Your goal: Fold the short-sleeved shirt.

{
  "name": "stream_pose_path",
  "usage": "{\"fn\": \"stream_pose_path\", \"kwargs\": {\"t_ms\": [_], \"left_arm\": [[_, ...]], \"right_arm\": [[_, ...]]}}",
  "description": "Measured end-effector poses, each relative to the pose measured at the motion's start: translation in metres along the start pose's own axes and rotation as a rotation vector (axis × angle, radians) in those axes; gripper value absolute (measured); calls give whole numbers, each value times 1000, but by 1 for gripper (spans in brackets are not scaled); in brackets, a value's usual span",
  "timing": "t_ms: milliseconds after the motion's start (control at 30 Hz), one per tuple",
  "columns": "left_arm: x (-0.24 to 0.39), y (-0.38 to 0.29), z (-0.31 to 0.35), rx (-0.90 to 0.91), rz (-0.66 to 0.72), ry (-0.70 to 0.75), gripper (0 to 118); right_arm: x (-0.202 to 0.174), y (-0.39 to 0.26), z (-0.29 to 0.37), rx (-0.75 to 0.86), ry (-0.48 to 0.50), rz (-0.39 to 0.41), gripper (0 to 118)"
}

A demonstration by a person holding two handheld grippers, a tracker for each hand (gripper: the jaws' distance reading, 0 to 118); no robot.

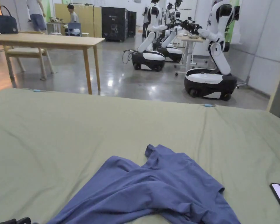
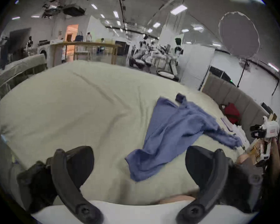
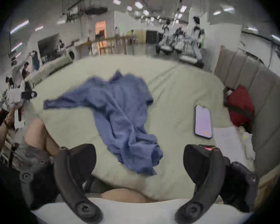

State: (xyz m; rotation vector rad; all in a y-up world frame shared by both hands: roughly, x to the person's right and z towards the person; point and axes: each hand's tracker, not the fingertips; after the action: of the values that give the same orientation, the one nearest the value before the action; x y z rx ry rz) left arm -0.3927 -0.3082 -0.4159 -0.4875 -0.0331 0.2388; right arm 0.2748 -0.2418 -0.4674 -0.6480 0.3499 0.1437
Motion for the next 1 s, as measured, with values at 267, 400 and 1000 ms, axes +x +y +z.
{"fn": "stream_pose_path", "kwargs": {"t_ms": [267, 400, 1000], "left_arm": [[10, -11, 61, 18, 35, 87, 0], [7, -18, 12, -22, -15, 81, 10], [11, -58, -93, -157, -156, 74, 4]], "right_arm": [[-64, -10, 94, 254, 19, -96, 2], [-43, -23, 76, 261, 43, -110, 2], [-72, 0, 46, 117, -16, -32, 2]]}}
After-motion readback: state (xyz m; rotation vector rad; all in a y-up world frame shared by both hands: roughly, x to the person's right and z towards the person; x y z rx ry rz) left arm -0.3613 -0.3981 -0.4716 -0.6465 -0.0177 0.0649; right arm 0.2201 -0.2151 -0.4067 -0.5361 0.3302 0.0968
